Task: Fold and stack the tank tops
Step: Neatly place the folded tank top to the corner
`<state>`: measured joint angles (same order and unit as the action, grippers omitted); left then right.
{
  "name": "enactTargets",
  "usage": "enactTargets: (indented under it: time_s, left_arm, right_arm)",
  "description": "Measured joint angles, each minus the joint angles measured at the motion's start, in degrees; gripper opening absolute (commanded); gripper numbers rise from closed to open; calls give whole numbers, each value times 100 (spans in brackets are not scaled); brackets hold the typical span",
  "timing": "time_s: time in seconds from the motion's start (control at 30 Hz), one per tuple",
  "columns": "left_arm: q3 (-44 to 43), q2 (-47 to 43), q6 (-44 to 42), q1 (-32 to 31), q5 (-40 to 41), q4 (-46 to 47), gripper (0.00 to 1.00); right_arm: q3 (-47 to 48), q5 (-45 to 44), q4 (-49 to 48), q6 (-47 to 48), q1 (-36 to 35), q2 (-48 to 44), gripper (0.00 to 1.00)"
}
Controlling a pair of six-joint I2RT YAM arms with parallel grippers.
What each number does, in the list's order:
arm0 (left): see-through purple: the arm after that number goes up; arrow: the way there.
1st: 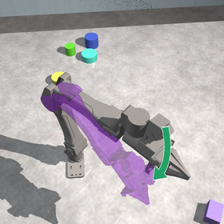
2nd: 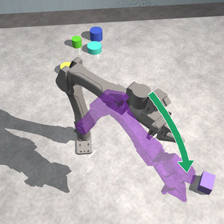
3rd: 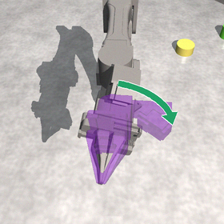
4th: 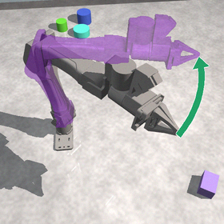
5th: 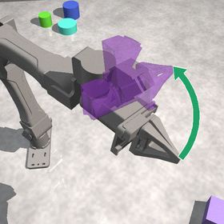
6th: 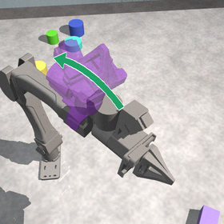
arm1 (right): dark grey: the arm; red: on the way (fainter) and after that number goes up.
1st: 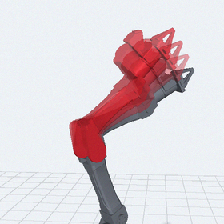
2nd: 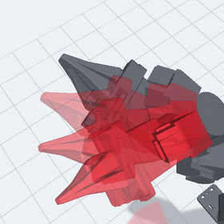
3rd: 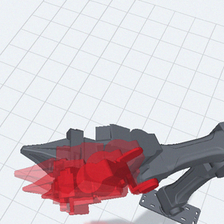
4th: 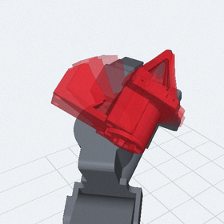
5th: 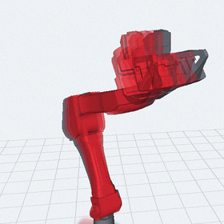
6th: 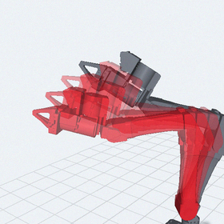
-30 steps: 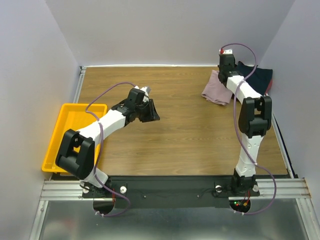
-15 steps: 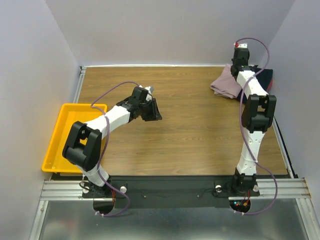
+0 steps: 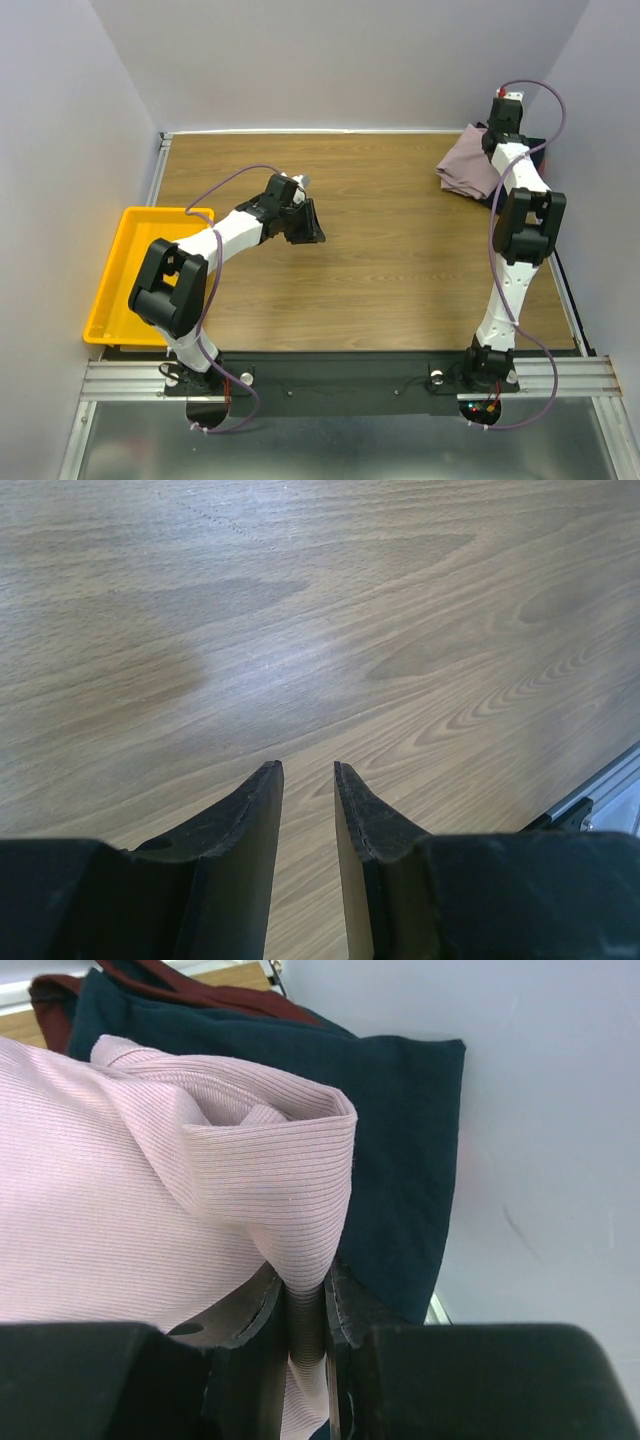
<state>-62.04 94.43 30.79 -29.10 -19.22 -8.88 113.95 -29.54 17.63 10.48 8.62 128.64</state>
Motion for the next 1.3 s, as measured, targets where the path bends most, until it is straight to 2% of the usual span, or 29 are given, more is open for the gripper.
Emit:
enactTargets:
  time_s: [0.07, 0.13, 0.17, 0.2, 0.23, 0.33, 0.37, 0.6, 0.9, 1.0, 1.1, 1.2, 1.3]
  left_arm:
    - [0, 0, -2, 0, -11, 7, 38]
    - [0, 0, -11, 0, -15, 7, 38]
    - [0, 0, -13, 0, -17, 7, 38]
    - [0, 0, -15, 0, -24, 7, 38]
    - [0, 0, -15, 0, -28, 9, 38]
    - [0, 0, -15, 0, -31, 13, 39]
    - [0, -2, -17, 0, -28, 24, 40]
    - [0, -177, -15, 31, 46, 42, 44]
    - [0, -990, -22, 35, 511, 46, 46]
    - [7, -1246, -35, 35, 723, 42, 46]
    - [144, -1622, -37, 37, 920, 50, 46]
    - [389, -1993, -33, 37, 1056, 76, 46]
    - [828, -2483, -2, 35, 1187, 138, 46]
  right_arm:
    - [0, 0, 0, -61, 28, 44, 18]
    - [0, 11, 2, -146, 46, 83, 26]
    - [0, 17, 9, -208, 59, 96, 39]
    - [0, 24, 15, -232, 70, 101, 45]
    - [-2, 22, 15, -271, 76, 101, 58]
    - [-11, 15, 0, -472, 109, 92, 82]
    - [-52, 31, 0, -551, 118, 66, 98]
    - [-671, 588, 356, -1351, 144, -632, 100]
    - [-2942, 2339, 444, -2918, -192, -3034, 100]
    - [-4033, 2345, 280, -3263, -1014, -3834, 100]
    - [-5233, 2441, 76, -3552, -2337, -4695, 100]
    - [-6297, 2557, -105, -3823, -3362, -5593, 100]
    - [-7134, 2531, -170, -4048, -3633, -6612, 100]
